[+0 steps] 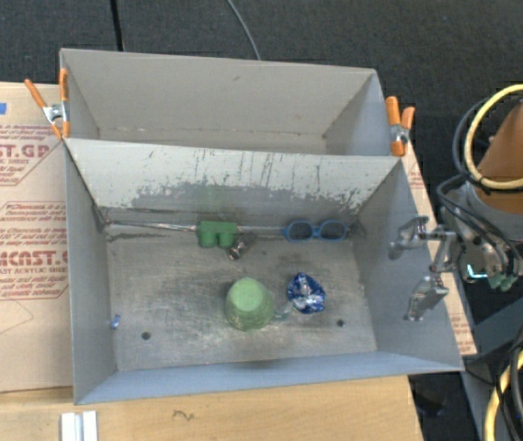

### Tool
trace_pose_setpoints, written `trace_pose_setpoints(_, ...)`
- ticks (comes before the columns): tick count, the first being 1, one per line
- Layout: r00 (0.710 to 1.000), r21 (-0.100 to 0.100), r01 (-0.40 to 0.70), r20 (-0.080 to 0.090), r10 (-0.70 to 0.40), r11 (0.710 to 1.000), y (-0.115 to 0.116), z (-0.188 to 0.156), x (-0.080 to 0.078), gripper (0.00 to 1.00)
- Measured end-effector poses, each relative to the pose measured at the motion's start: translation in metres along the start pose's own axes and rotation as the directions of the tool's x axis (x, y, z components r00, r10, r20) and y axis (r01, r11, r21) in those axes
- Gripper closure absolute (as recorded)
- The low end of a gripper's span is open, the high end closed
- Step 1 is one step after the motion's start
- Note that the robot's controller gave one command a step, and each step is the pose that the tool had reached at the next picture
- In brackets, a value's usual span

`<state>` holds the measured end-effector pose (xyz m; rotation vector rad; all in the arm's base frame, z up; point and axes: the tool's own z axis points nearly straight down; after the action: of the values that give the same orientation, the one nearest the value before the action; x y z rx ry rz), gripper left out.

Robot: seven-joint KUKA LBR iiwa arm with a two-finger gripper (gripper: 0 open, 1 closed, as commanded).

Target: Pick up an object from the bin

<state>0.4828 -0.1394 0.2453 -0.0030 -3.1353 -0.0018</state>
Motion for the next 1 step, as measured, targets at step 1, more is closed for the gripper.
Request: trace_pose_setpoints(1,0.924,0.000,0.382,0.003,-0.382,0.924,0.0714,0.1184,-0.0274,0.00)
